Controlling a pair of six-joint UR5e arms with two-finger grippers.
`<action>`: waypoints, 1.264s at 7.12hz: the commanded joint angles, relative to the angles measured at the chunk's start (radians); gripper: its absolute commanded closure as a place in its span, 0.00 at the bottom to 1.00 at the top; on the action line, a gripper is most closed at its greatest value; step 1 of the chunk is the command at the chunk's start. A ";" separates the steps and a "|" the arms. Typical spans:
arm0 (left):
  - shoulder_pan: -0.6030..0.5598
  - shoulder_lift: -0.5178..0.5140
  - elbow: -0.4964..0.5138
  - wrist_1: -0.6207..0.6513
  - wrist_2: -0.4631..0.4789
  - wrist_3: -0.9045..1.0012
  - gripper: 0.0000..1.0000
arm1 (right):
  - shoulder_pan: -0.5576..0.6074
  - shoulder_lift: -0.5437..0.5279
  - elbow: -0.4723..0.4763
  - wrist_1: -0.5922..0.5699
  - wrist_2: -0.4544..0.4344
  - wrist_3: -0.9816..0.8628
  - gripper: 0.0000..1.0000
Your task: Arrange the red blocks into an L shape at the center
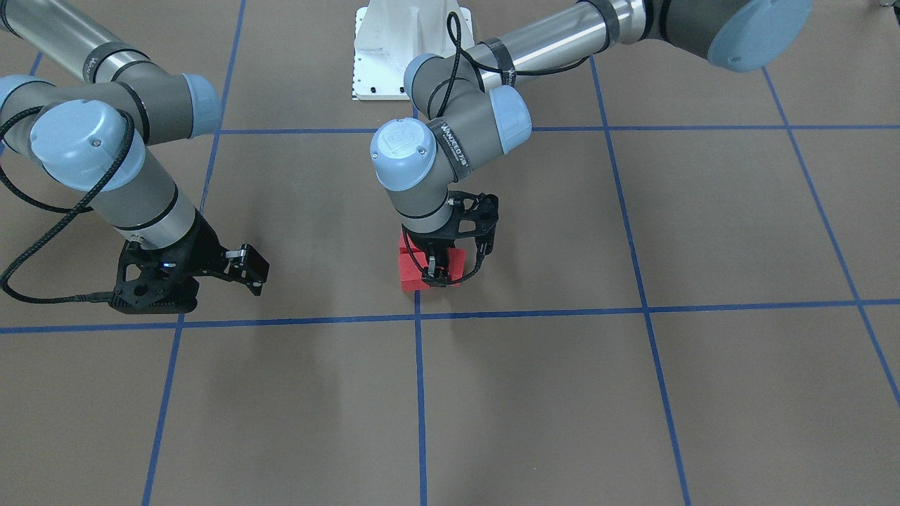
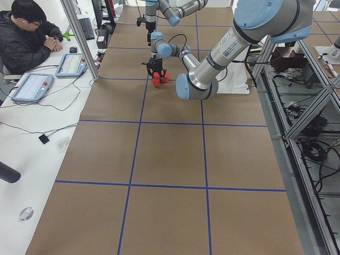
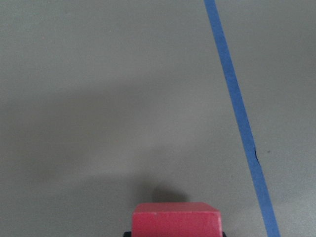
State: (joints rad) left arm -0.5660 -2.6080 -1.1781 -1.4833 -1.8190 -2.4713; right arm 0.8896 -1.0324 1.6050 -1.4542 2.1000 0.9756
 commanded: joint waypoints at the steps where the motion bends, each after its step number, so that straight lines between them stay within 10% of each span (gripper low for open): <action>1: 0.000 -0.001 -0.002 0.000 0.004 0.000 0.30 | 0.000 0.000 0.000 0.000 0.000 0.000 0.01; 3: -0.003 0.000 -0.002 -0.002 0.012 0.012 0.21 | 0.000 0.000 0.001 0.000 0.003 0.000 0.01; 4: -0.006 0.003 -0.002 0.005 0.021 0.015 0.00 | 0.000 0.000 0.001 0.000 0.003 0.000 0.01; 6: -0.038 0.006 -0.020 0.088 0.020 0.026 0.00 | 0.008 0.002 0.001 0.000 0.005 0.000 0.01; 9: -0.113 0.275 -0.460 0.236 0.020 0.338 0.00 | 0.025 0.002 0.004 0.000 -0.009 0.000 0.01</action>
State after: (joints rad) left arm -0.6421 -2.4904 -1.4233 -1.2911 -1.7994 -2.2749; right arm 0.9113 -1.0319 1.6069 -1.4553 2.1023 0.9743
